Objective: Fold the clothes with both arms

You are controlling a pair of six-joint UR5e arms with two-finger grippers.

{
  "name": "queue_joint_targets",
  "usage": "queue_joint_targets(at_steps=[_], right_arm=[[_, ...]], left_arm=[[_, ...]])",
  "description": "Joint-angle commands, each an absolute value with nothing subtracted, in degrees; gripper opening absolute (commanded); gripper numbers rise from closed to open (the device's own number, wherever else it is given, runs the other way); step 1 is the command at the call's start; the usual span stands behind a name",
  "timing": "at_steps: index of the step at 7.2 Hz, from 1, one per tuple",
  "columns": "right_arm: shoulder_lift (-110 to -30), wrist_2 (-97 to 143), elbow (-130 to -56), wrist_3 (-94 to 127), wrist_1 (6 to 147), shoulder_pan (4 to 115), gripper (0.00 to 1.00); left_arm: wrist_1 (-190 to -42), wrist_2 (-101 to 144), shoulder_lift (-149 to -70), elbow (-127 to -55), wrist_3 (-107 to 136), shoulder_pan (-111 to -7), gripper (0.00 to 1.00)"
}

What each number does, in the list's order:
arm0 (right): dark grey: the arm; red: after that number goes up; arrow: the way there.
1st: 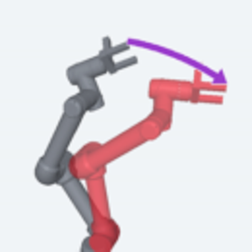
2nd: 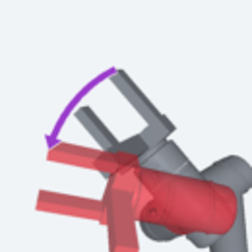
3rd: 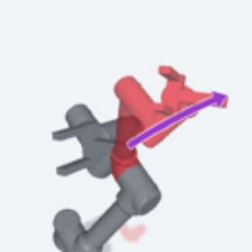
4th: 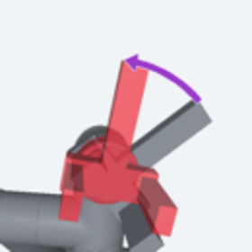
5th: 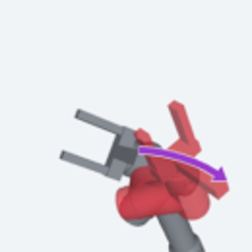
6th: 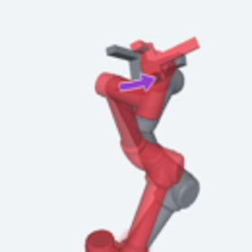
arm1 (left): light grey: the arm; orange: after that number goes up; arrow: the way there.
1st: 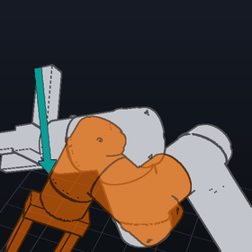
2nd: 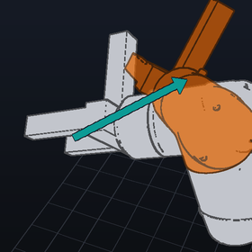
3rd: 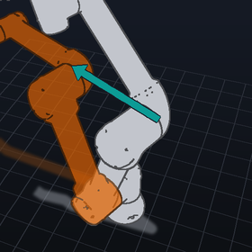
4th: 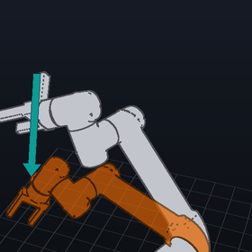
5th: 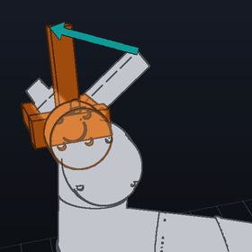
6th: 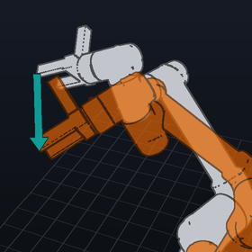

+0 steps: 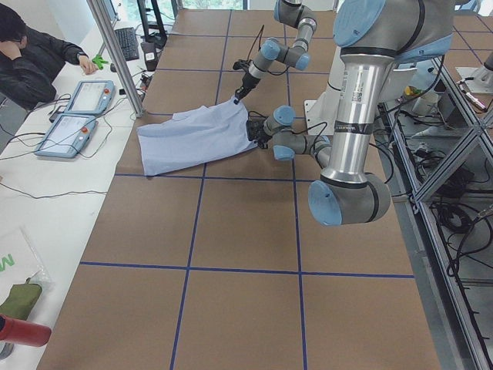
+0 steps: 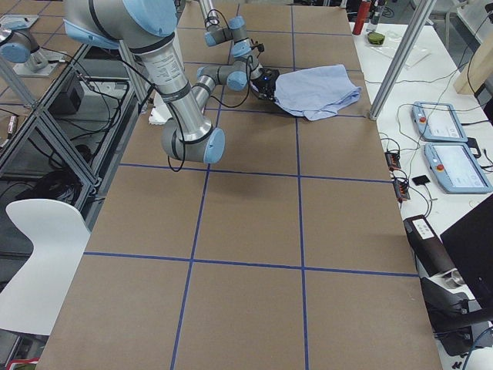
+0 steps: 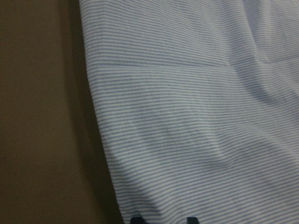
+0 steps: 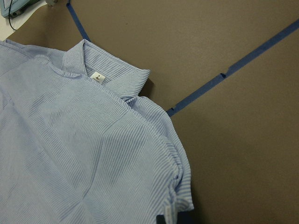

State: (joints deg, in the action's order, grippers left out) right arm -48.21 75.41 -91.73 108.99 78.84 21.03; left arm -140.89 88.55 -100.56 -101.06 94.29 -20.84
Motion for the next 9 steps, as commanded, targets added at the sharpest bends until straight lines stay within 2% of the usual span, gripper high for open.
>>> queue_joint_targets(at_steps=[1, 3, 5, 7, 8, 9], right_arm=[[-49.9, 75.4, -93.8, 109.0, 78.8, 21.2, 0.00], [-58.9, 75.5, -106.6, 108.9, 79.4, 21.1, 0.00], [-61.1, 73.8, -120.2, 109.1, 90.0, 16.1, 0.00], [-61.1, 72.7, -131.9, 109.6, 102.7, 11.8, 0.00], [-60.9, 72.7, -135.6, 109.7, 106.9, 11.2, 0.00], [-60.4, 72.5, -135.9, 109.6, 108.0, 11.1, 0.00]], left_arm=[[-140.9, 88.5, -100.5, -103.3, 94.2, -20.9, 0.00], [-140.3, 89.3, -98.5, -110.4, 94.2, -20.9, 0.00], [-137.8, 93.8, -93.3, -124.2, 94.2, -20.9, 0.00], [-126.3, 97.4, -93.9, -134.1, 94.2, -21.0, 0.00], [-121.9, 99.2, -94.1, -137.8, 94.2, -21.3, 0.00], [-119.6, 100.1, -95.2, -138.2, 94.2, -21.6, 0.00]])
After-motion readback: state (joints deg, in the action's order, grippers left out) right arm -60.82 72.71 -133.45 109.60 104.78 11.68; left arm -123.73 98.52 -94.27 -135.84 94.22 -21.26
